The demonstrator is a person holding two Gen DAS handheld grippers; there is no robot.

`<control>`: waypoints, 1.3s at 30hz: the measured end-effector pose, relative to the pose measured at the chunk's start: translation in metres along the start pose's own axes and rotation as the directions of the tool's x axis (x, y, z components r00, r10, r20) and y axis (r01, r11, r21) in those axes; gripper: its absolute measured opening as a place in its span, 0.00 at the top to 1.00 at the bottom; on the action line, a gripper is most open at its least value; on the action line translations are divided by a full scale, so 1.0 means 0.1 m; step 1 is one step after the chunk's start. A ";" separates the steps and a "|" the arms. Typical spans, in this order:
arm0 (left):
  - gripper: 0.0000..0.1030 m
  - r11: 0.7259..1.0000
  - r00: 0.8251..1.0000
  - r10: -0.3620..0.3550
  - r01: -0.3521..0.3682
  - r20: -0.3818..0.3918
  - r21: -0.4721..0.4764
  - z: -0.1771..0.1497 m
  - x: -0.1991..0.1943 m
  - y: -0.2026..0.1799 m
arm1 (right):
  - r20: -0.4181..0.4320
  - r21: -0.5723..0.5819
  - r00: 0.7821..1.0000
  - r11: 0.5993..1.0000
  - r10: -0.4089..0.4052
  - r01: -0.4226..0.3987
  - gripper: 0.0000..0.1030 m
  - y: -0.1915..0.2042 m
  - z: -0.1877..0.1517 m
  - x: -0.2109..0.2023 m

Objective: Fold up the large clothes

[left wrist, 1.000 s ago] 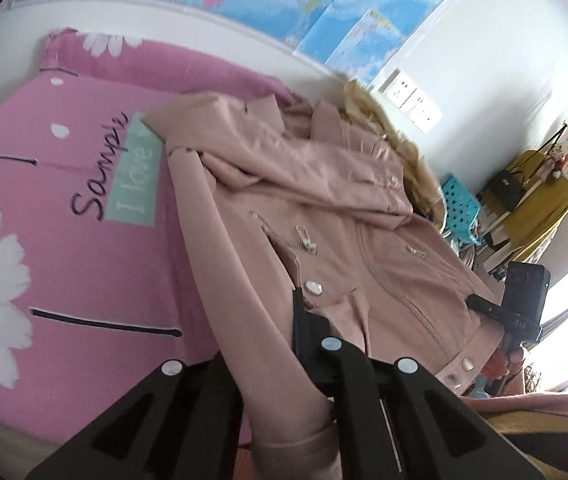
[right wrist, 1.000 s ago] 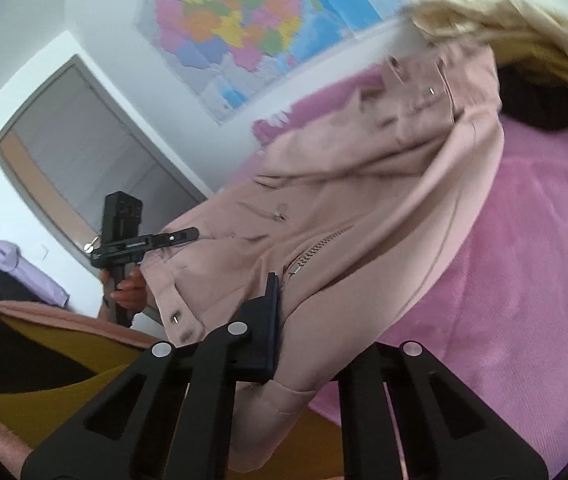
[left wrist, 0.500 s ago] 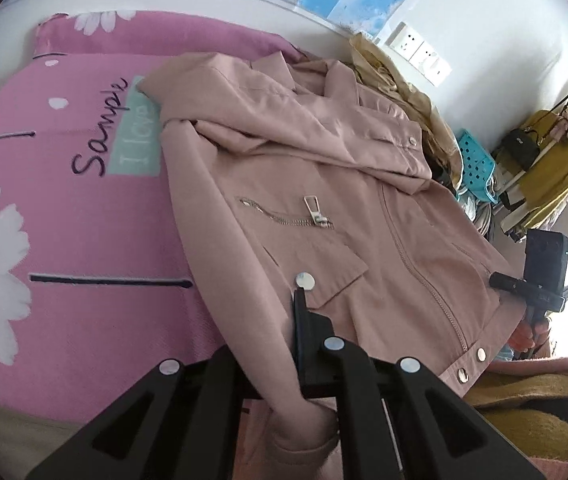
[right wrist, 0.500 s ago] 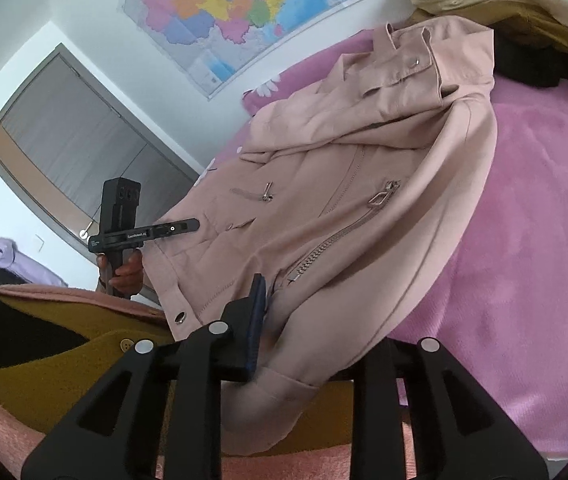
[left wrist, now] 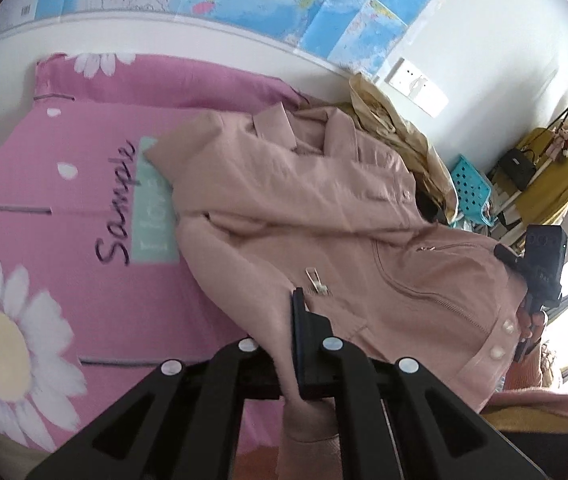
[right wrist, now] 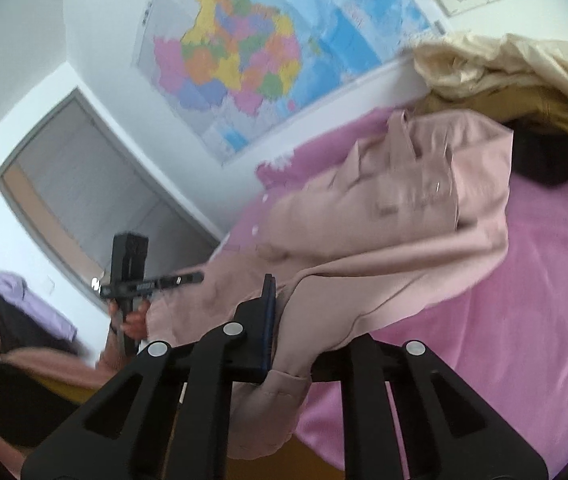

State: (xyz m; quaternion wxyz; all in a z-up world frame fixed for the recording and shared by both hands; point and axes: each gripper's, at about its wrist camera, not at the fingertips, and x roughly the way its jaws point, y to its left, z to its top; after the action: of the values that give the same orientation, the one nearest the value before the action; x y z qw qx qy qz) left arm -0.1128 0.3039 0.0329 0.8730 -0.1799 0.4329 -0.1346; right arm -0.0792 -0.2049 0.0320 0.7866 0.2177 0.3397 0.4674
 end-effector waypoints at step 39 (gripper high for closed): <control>0.96 0.972 0.953 0.175 -0.207 -0.249 -0.109 1.97 1.35 0.53 | -0.025 0.442 0.994 0.891 -0.103 0.103 0.59 -1.72 1.32 1.07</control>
State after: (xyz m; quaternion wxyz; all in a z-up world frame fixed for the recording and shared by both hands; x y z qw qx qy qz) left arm 0.1292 0.3374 0.0246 0.8098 -0.1777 0.5577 -0.0405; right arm 0.1548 -0.1938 -0.0281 0.7400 0.3721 0.4486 0.3358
